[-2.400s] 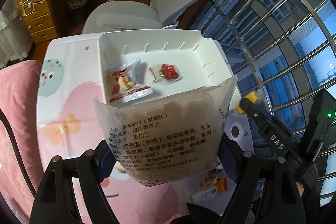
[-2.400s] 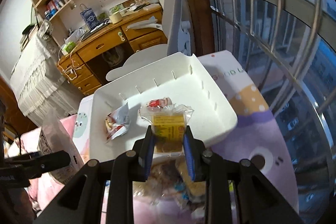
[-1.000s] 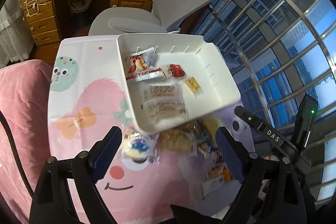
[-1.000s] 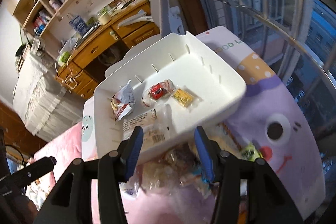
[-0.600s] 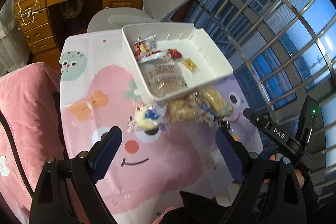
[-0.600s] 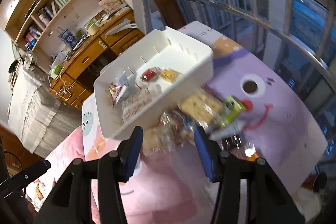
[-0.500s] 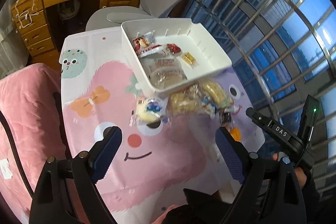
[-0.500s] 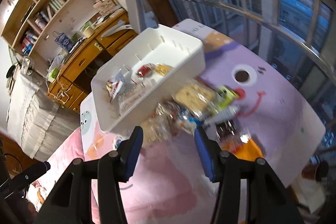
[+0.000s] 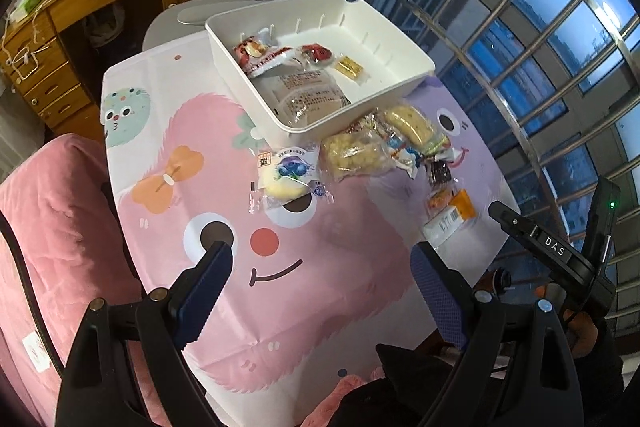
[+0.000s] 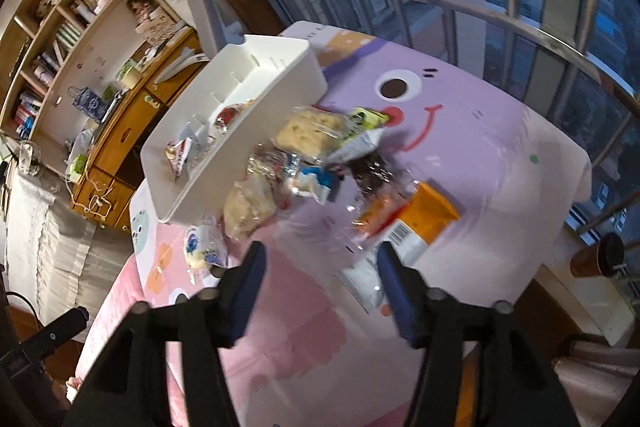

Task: Organize snacks
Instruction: 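Withdraw both open tools from the tray toward the remaining snacks, then grasp blueberry-printed bun packet with left tool while right tool grasps orange-and-white bar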

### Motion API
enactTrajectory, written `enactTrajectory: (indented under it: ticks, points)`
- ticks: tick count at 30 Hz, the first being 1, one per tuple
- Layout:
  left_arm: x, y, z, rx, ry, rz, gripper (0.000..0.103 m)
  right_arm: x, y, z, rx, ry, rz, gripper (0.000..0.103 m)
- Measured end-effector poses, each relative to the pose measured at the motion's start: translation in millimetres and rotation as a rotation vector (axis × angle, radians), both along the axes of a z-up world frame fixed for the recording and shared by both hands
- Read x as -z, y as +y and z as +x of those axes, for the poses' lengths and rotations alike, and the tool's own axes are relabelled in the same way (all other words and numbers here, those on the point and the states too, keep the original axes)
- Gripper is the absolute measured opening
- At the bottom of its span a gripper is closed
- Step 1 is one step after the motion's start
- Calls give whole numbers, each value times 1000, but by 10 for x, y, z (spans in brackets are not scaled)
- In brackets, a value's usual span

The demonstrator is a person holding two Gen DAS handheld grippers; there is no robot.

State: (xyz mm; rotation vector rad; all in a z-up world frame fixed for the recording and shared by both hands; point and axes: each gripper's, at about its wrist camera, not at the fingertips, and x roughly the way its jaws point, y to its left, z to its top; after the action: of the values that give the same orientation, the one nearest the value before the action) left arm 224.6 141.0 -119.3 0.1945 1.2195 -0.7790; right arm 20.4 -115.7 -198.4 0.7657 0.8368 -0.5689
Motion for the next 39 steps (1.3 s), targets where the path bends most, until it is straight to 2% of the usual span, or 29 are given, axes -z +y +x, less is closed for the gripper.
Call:
enactTrajectory:
  ticks: [6, 12, 21, 28, 32, 39]
  points:
    - [179, -201, 127, 26, 31, 51, 90, 196, -83, -14, 20, 50, 43, 62]
    - [482, -421, 336, 27, 80, 134, 90, 494, -184, 49, 42, 97, 158, 62]
    - [1016, -669, 612, -29, 154, 239, 91, 945, -362, 144, 91, 203, 270, 62]
    - [1317, -858, 793, -57, 176, 297, 91, 1103, -457, 269, 78, 267, 289, 62]
    - [1465, -945, 873, -72, 174, 336, 91, 1087, -522, 380, 57, 294, 241, 63]
    - [1671, -988, 971, -118, 211, 347, 91, 1067, -536, 603, -21, 384, 157, 63]
